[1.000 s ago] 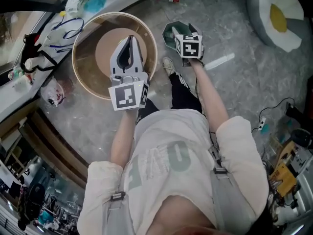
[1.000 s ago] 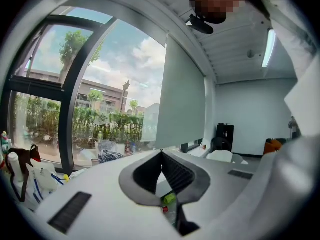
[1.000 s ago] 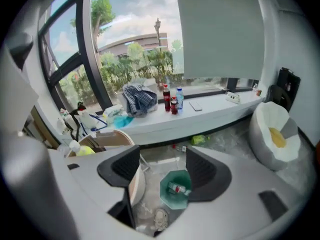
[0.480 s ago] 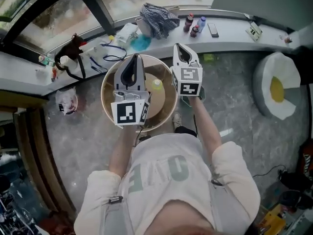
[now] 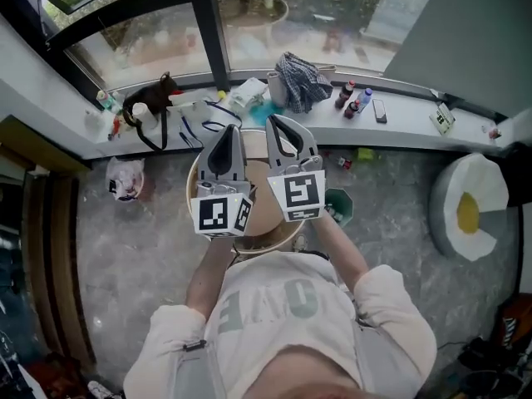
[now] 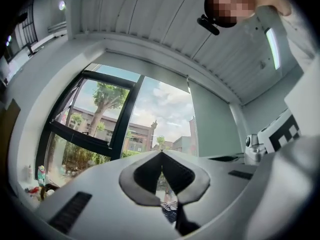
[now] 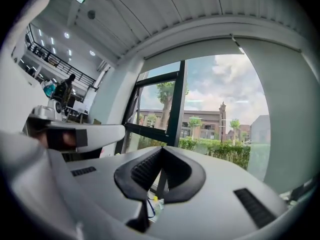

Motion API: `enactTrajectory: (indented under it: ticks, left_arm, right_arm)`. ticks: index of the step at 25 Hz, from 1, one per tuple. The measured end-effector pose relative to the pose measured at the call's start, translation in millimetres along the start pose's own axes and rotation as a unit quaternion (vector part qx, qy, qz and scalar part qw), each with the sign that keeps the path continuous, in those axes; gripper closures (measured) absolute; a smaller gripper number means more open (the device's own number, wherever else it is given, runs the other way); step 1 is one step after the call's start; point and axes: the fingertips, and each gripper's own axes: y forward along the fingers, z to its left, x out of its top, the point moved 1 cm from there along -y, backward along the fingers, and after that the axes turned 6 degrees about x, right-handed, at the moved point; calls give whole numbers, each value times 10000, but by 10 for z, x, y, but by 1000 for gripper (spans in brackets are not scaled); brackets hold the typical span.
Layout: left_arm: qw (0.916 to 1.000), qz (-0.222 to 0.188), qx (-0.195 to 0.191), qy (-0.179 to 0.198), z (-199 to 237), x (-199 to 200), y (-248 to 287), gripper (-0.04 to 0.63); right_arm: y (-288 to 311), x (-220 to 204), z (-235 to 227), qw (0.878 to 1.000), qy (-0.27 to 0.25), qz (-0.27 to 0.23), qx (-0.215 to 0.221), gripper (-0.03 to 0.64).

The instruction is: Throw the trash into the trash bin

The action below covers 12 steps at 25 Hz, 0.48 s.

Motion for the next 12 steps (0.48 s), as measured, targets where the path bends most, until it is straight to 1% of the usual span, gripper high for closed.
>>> enactTrajectory:
  ticks: [2,3,6,8,12]
  left_arm:
    - [9999,-13,35,111,-10,19,7,584]
    - [9999,-42,25,103,-20,30,4,584]
    - [9998,-123,-88,-141,-40,62,2,584]
    - [9996,-98,-113,-255,-39,32,23,584]
    - [9997,-21,-145,-216,-70,-33,18,584]
  right_arm:
    - [-18,-34,17,10000,30,43,20,603]
    - [-35,-43,19,10000,47,48,23,603]
    - [-73,-32,7,10000,84,24,-8,603]
    - [-87,-22,-40,9999,139,33,-76,603]
    - [-122,-51,-109,9994,308,62,-155,603]
